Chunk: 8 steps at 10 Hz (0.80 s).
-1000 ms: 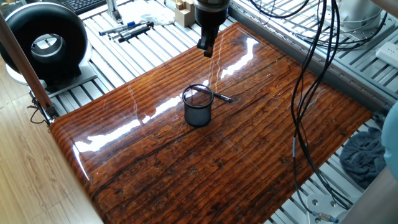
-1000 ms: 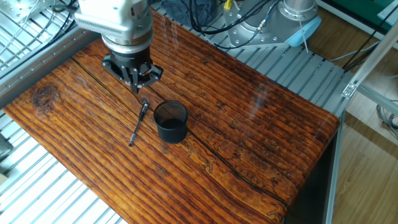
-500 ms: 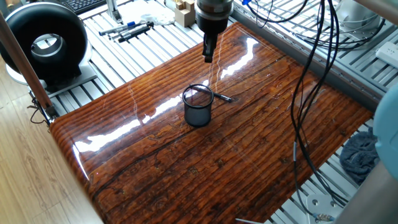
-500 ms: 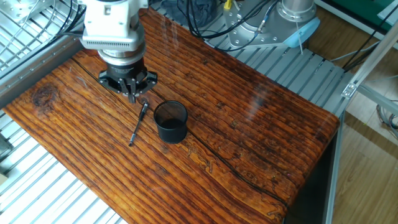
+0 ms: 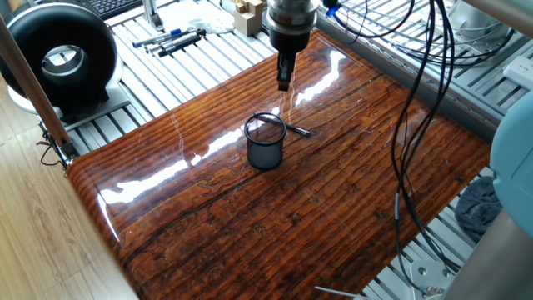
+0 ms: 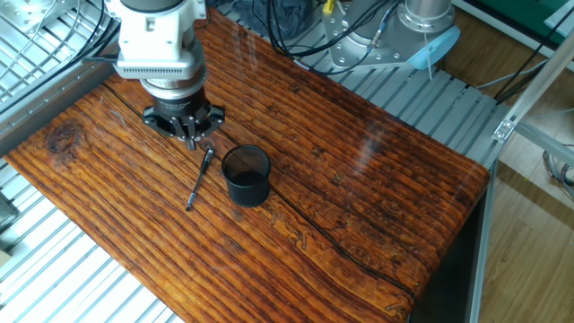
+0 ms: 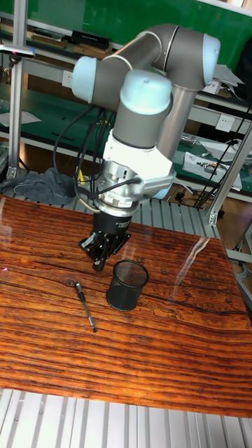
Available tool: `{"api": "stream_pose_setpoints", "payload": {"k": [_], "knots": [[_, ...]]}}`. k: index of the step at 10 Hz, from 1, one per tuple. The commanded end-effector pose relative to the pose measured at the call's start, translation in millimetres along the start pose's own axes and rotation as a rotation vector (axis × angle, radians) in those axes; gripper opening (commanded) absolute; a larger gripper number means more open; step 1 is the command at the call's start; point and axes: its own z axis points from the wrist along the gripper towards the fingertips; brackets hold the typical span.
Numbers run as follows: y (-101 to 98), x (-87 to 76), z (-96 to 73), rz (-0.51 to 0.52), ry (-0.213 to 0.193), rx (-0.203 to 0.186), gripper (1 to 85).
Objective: Put the pen into the pen holder
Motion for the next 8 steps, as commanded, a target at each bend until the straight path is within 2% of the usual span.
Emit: {"api": "stream_pose_setpoints", "payload": {"k": [1, 6, 8], "knots": [[2.9, -0.8, 5.9, 0.008, -0.020, -0.020, 1.3], [5.3, -7.3, 7.5, 0.006, -0.041, -0.029, 1.3], [3.5, -2.7, 7.7, 0.010, -0.023, -0.022, 1.3]]}}
